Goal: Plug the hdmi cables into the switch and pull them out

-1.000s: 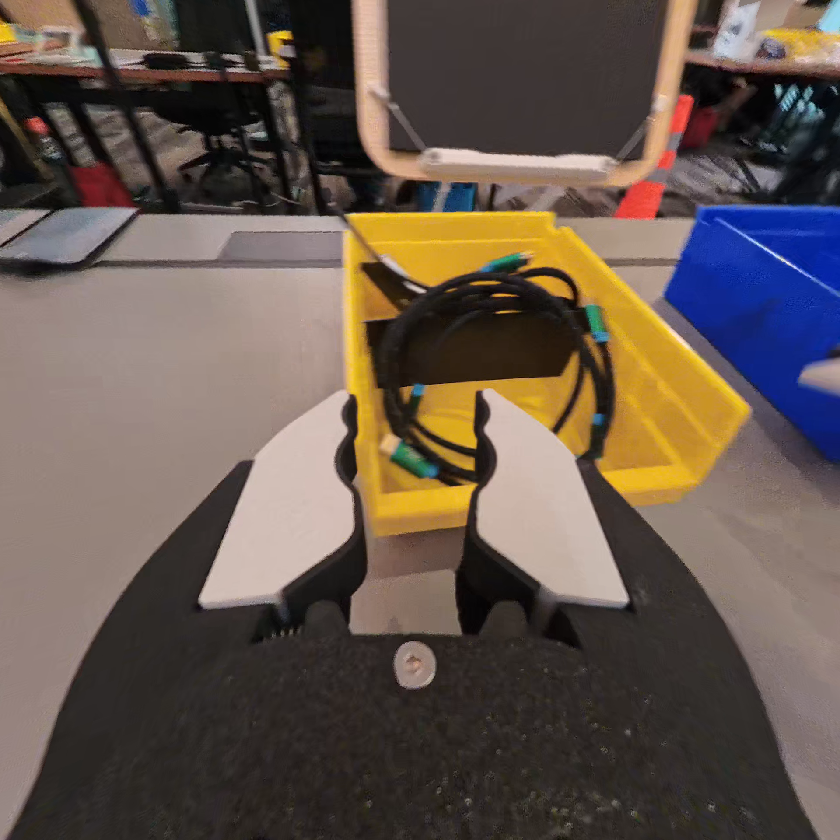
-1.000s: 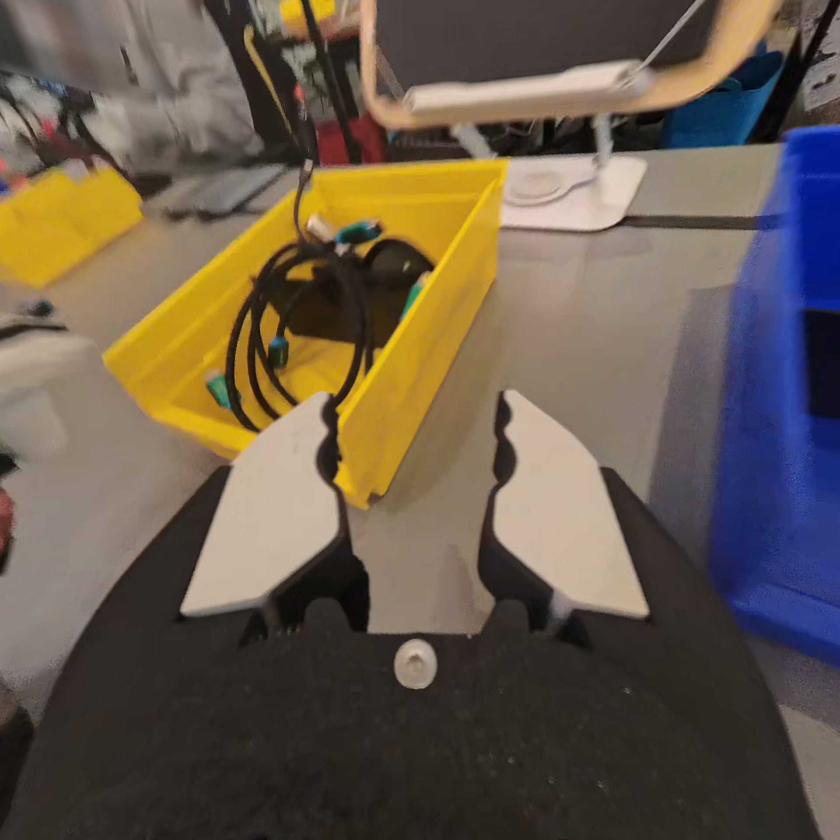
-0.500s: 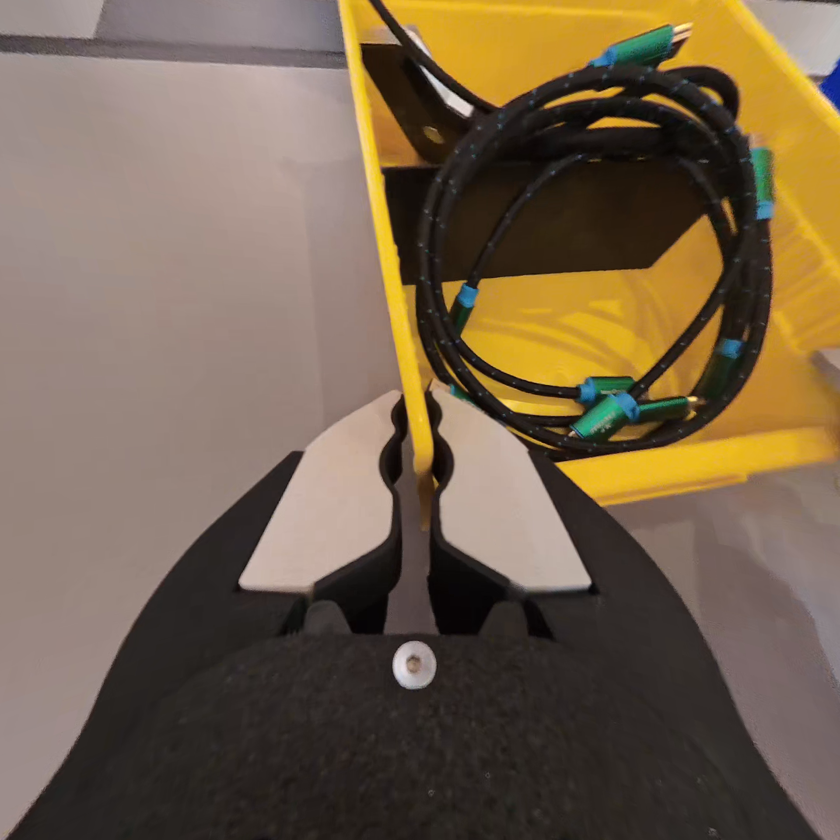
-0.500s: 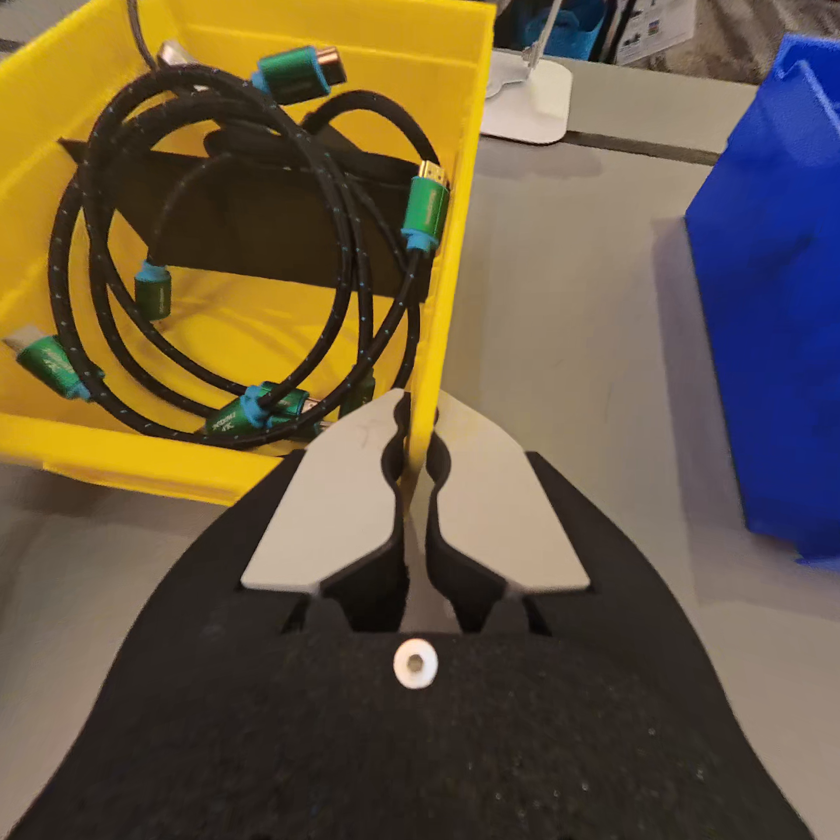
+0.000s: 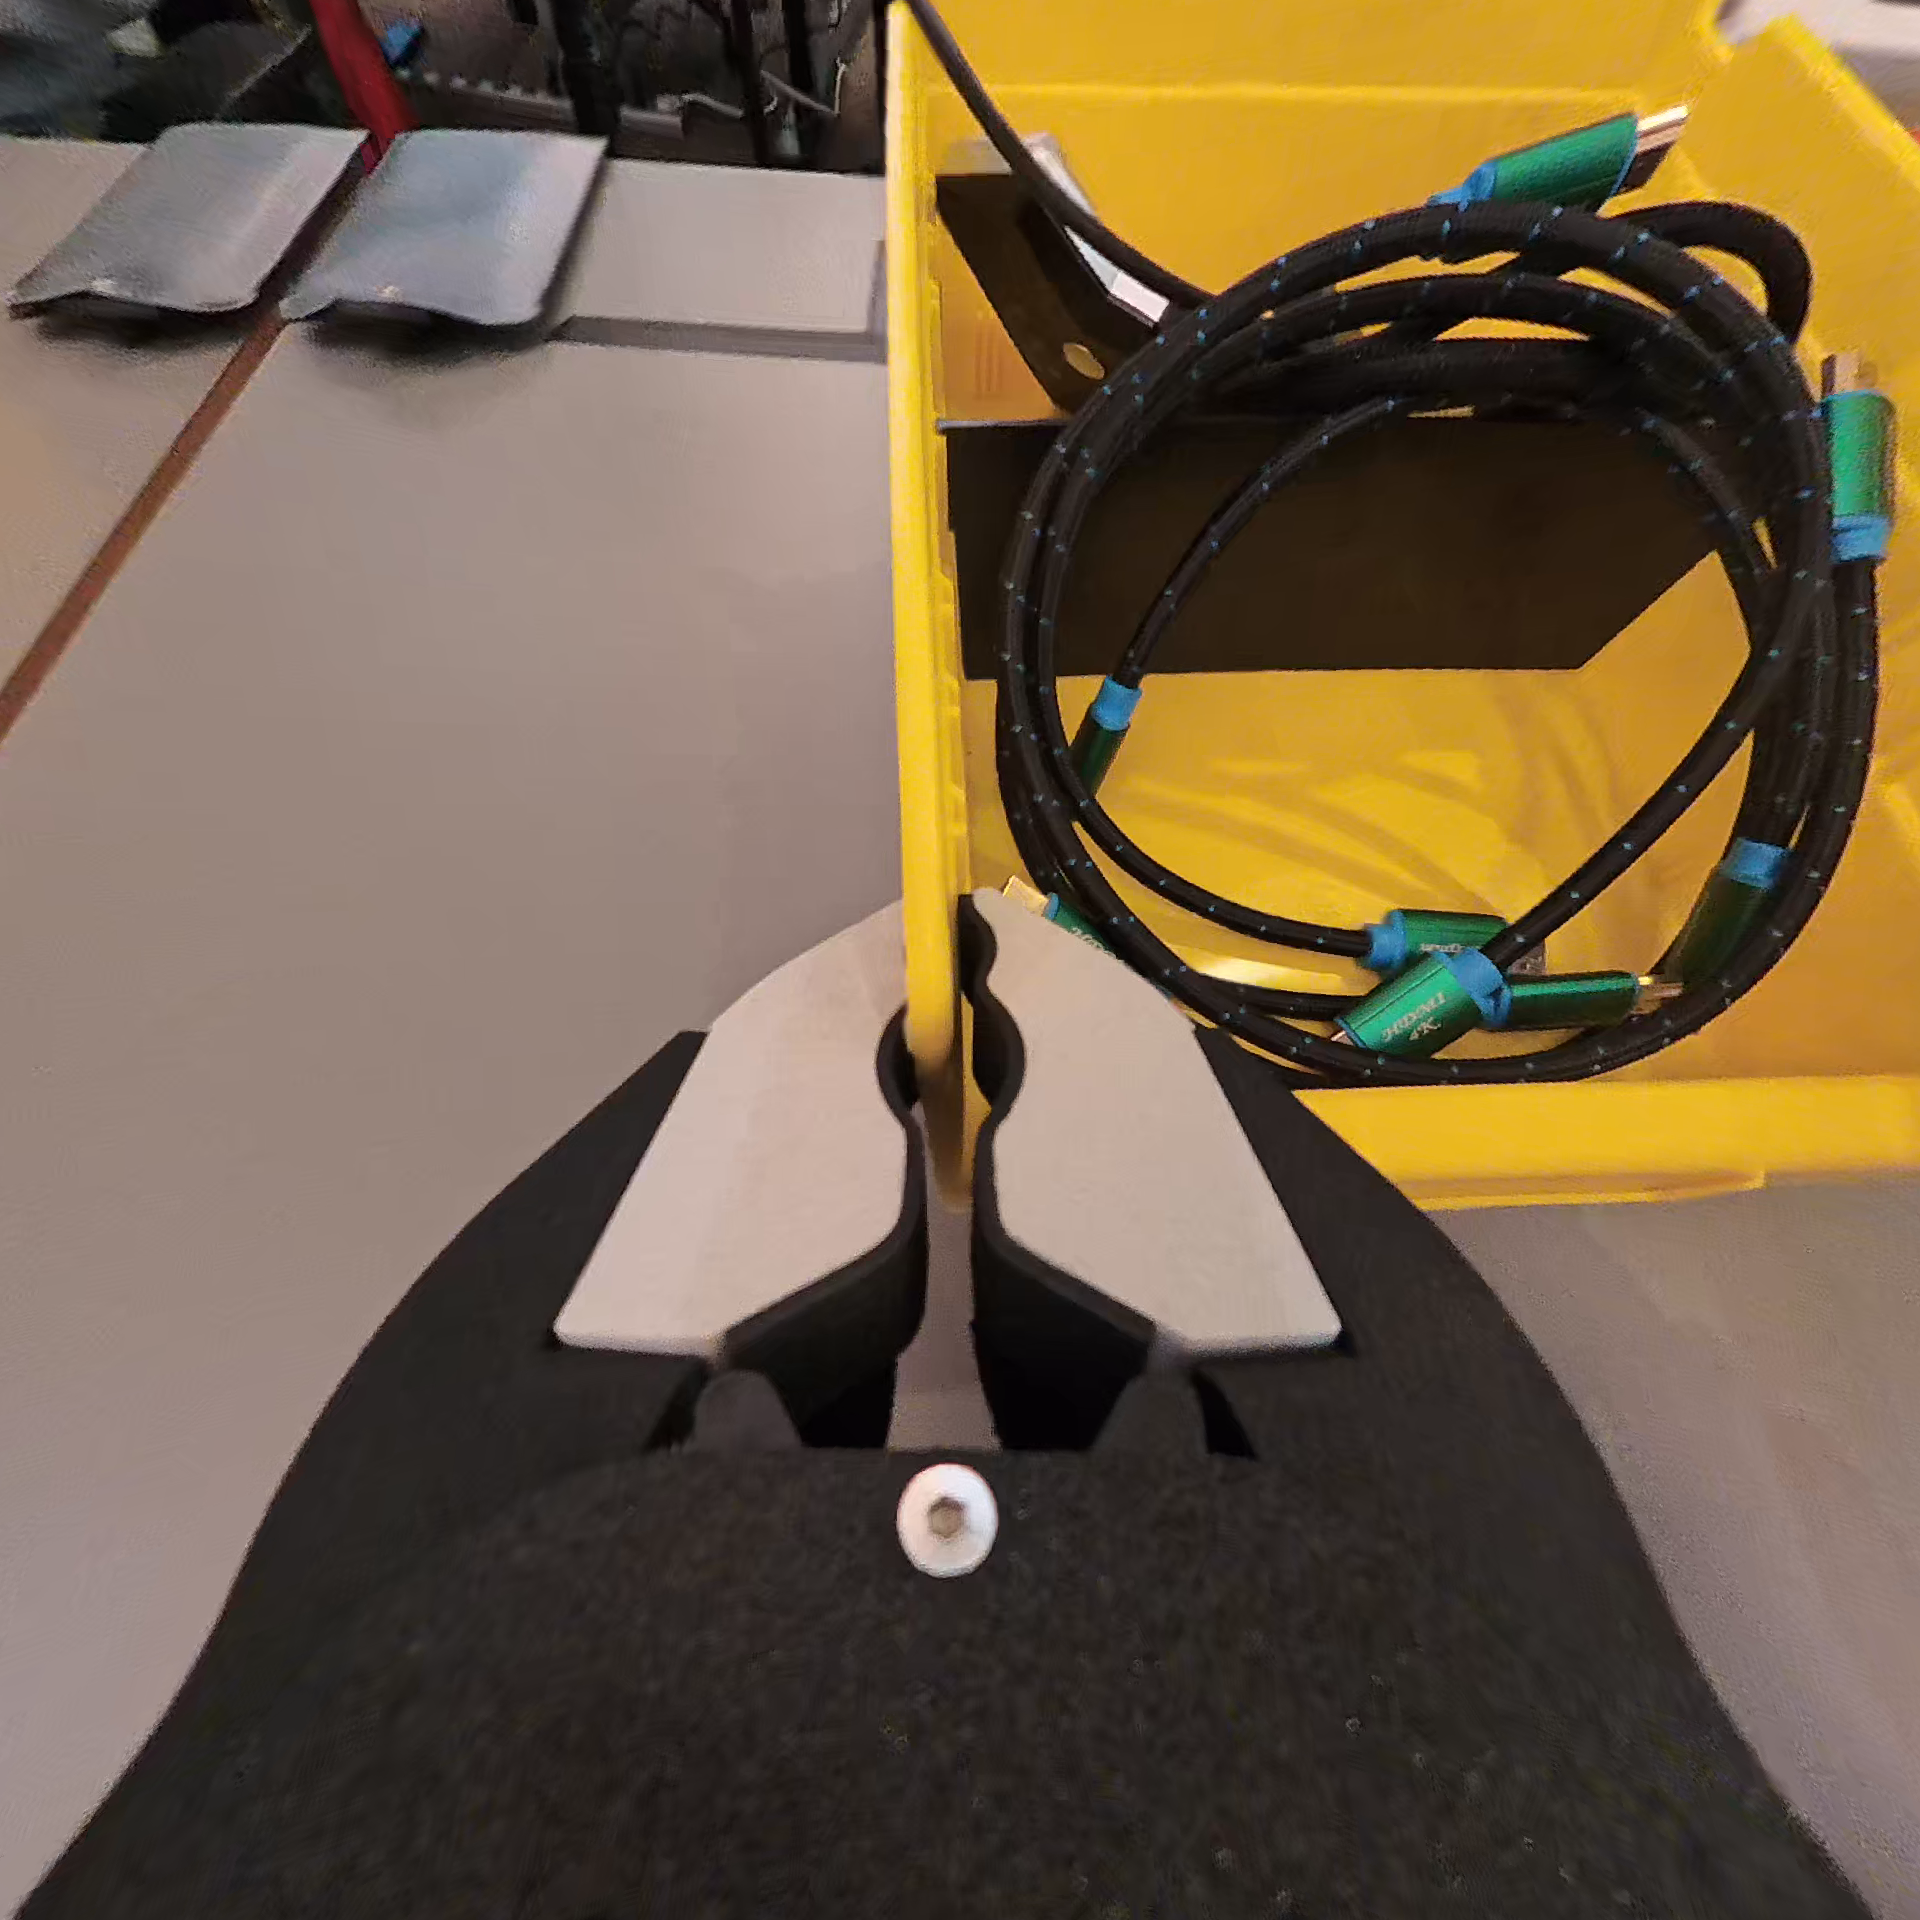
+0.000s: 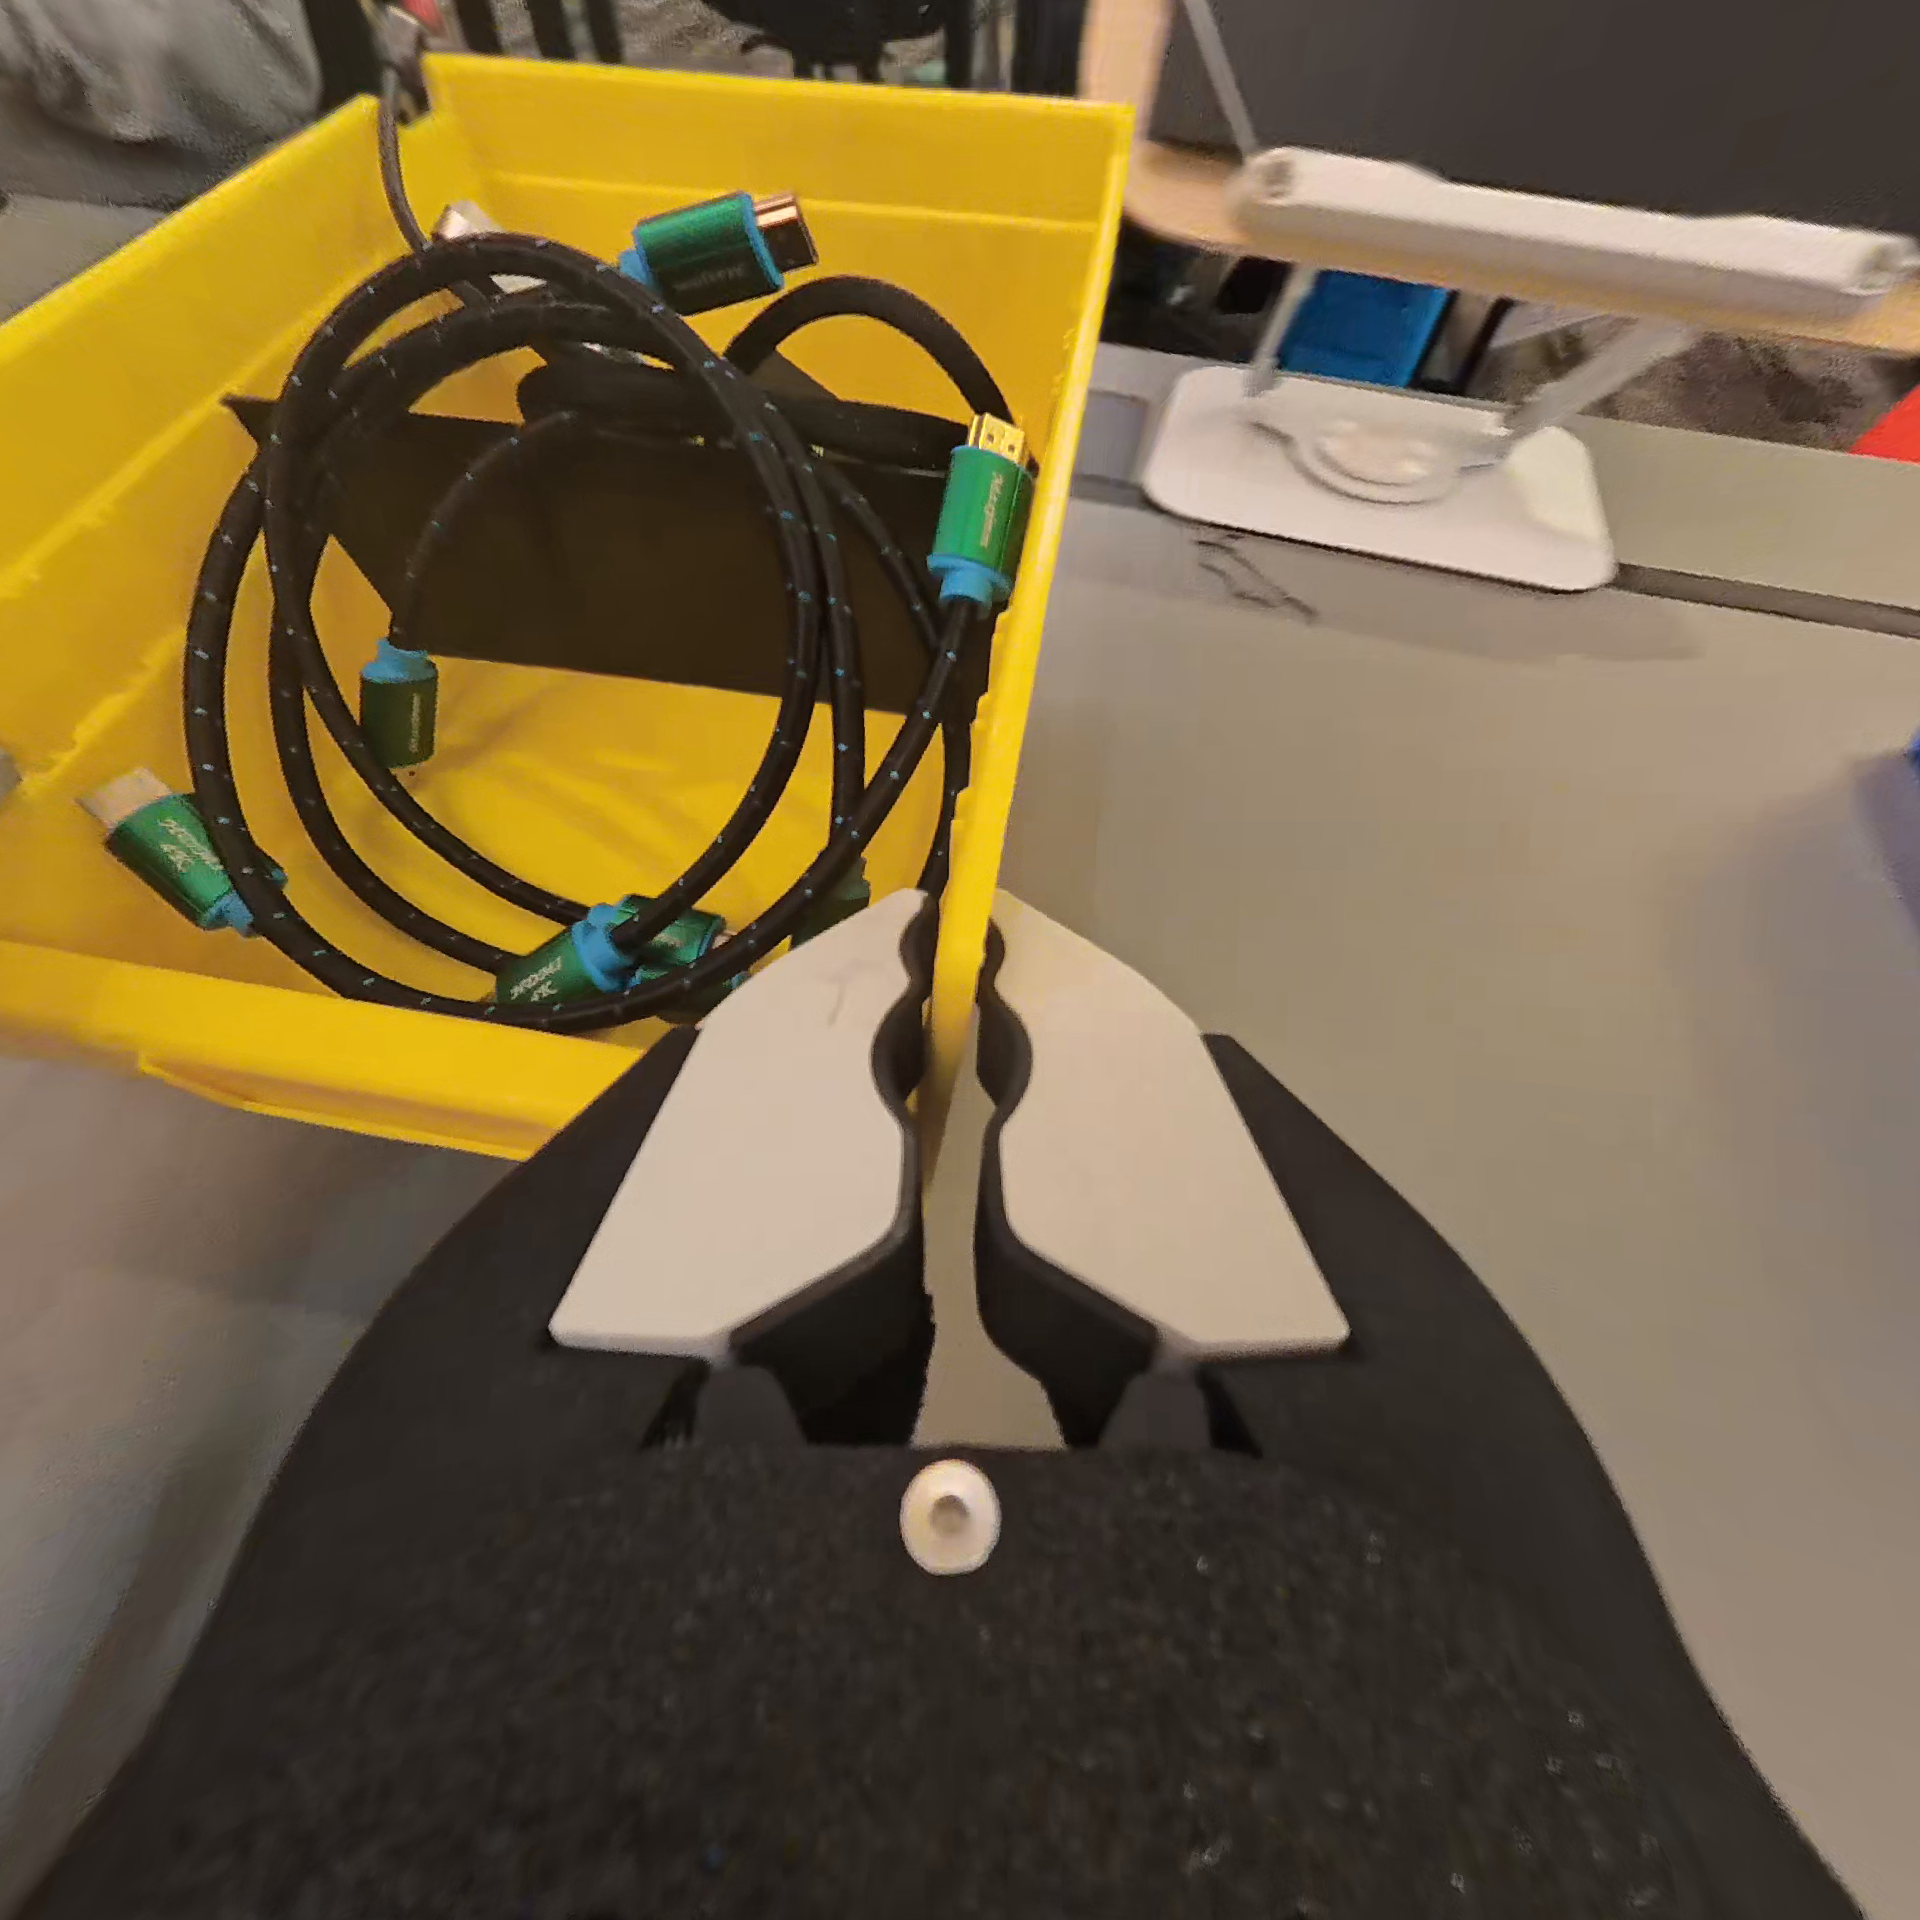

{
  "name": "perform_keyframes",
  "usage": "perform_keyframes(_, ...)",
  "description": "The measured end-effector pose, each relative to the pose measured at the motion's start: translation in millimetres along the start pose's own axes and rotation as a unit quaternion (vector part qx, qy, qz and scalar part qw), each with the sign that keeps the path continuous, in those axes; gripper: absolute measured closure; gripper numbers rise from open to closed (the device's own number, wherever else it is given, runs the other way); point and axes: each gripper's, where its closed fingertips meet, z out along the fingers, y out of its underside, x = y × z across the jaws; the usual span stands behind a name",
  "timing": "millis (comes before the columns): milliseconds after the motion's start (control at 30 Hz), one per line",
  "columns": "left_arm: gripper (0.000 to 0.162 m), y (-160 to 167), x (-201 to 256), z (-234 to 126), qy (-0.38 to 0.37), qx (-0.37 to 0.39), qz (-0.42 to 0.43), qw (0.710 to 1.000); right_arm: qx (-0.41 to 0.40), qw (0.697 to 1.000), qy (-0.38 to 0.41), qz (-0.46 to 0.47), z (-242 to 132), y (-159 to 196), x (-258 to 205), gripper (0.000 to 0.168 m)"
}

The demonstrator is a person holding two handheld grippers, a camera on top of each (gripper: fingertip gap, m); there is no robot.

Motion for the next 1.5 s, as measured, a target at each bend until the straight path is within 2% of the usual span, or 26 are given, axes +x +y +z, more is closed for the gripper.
perform_keyframes(133,0.160,9.9,-53.1,7.0,0.011,-0.006,-0.043,0.999,-0.017,0.999,-0.039,-0.015,18.4,5.6,-57.2,0.161)
perform_keyframes(267,0.156,24.9,-76.6,20.1,-0.008,-0.021,-0.068,0.997,-0.039,0.996,-0.064,-0.038,32.0,28.8,-85.3,0.158)
perform_keyframes(300,0.146,31.3,-77.5,23.7,0.003,-0.035,-0.085,0.996,-0.038,0.995,-0.081,-0.042,32.8,33.1,-91.3,0.155)
perform_keyframes(333,0.143,32.1,-75.9,24.2,0.022,-0.035,-0.107,0.993,-0.023,0.994,-0.095,-0.046,31.9,32.0,-94.0,0.153)
perform_keyframes(367,0.140,27.5,-71.9,21.3,0.049,-0.021,-0.131,0.990,-0.021,0.992,-0.108,-0.055,31.1,32.5,-94.6,0.152)
perform_keyframes(433,0.121,14.4,-64.4,9.1,0.103,0.019,-0.173,0.979,-0.033,0.984,-0.158,-0.076,25.0,36.8,-95.2,0.150)
perform_keyframes(467,0.117,9.0,-63.6,0.4,0.121,0.040,-0.185,0.974,-0.045,0.977,-0.190,-0.090,17.8,41.2,-93.0,0.139)
perform_keyframes(533,0.113,-0.1,-65.1,-20.3,0.144,0.085,-0.193,0.967,-0.061,0.960,-0.244,-0.127,-4.3,53.0,-73.8,0.113)
perform_keyframes(600,0.113,-7.0,-70.9,-40.4,0.137,0.121,-0.190,0.964,-0.061,0.945,-0.287,-0.141,-32.0,70.4,-39.2,0.104)
perform_keyframes(667,0.115,-9.7,-72.9,-56.0,0.116,0.149,-0.157,0.969,-0.062,0.940,-0.298,-0.157,-56.4,94.3,10.4,0.099)
perform_keyframes(767,0.119,-4.8,-57.5,-73.5,0.087,0.155,-0.117,0.977,-0.061,0.954,-0.239,-0.171,-82.1,125.1,106.1,0.102)
perform_keyframes(833,0.119,-3.3,-26.9,-82.4,0.095,0.164,-0.085,0.978,-0.033,0.969,-0.205,-0.136,-101.7,119.6,162.8,0.103)
perform_keyframes(900,0.117,3.4,11.4,-82.9,0.103,0.158,-0.034,0.981,0.003,0.983,-0.157,-0.094,-116.2,107.5,217.9,0.117)
perform_keyframes(933,0.116,7.9,31.1,-80.1,0.107,0.150,-0.007,0.983,0.018,0.988,-0.135,-0.078,-120.3,102.7,241.7,0.118)
perform_keyframes(1033,0.116,13.0,87.5,-71.1,0.150,0.138,-0.005,0.979,0.051,0.992,-0.098,-0.063,-121.2,90.9,287.9,0.121)
perform_keyframes(1100,0.114,16.7,121.6,-62.9,0.194,0.125,0.007,0.973,0.060,0.989,-0.115,-0.077,-118.0,90.4,292.7,0.111)
perform_keyframes(1300,0.108,38.9,150.7,-38.4,0.186,0.075,0.132,0.971,0.030,0.992,-0.085,-0.083,-108.5,99.9,294.5,0.117)
perform_keyframes(1500,0.107,41.7,156.8,-39.8,0.217,0.079,0.128,0.965,0.036,0.993,-0.085,-0.072,-107.9,96.7,295.2,0.129)
